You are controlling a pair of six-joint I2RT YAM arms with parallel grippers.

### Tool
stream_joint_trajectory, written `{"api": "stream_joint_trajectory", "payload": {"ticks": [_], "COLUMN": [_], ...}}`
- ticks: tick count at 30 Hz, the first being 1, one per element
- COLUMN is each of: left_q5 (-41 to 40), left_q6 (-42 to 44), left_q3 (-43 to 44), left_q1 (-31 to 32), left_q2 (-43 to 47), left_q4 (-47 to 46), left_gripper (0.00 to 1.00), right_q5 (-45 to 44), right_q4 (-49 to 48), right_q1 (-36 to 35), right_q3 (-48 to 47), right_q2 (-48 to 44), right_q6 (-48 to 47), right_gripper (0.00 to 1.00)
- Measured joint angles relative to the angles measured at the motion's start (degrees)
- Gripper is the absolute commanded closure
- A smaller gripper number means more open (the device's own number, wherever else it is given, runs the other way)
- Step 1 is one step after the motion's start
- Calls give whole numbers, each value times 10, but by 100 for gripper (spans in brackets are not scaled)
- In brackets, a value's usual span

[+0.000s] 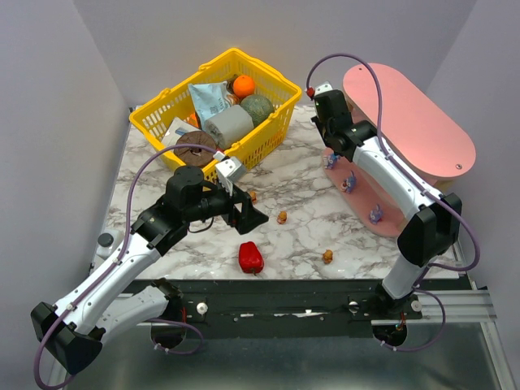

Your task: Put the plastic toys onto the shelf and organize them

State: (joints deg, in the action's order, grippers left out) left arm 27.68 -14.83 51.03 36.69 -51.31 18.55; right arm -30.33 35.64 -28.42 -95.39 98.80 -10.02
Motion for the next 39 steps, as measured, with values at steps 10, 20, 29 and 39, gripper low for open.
{"api": "stream_joint_trajectory", "payload": {"ticks": [10,20,29,39], "left_q5": [0,0,0,0], "left_q6": [0,0,0,0], "left_q3": [0,-3,-3,-3], "left_q1": [-3,-3,-4,-6], "left_q2": [0,0,1,2], "left_q4": [0,0,0,0], "left_gripper": [1,1,1,1], "right_q5": [-9,-18,-18,-18], "right_q4": [0,0,0,0], "right_q1": [3,9,11,12], "right_q3": [0,0,1,1], "right_q2": [0,1,4,24], "right_q6": [6,10,12,17], "right_gripper": [93,94,94,95]}}
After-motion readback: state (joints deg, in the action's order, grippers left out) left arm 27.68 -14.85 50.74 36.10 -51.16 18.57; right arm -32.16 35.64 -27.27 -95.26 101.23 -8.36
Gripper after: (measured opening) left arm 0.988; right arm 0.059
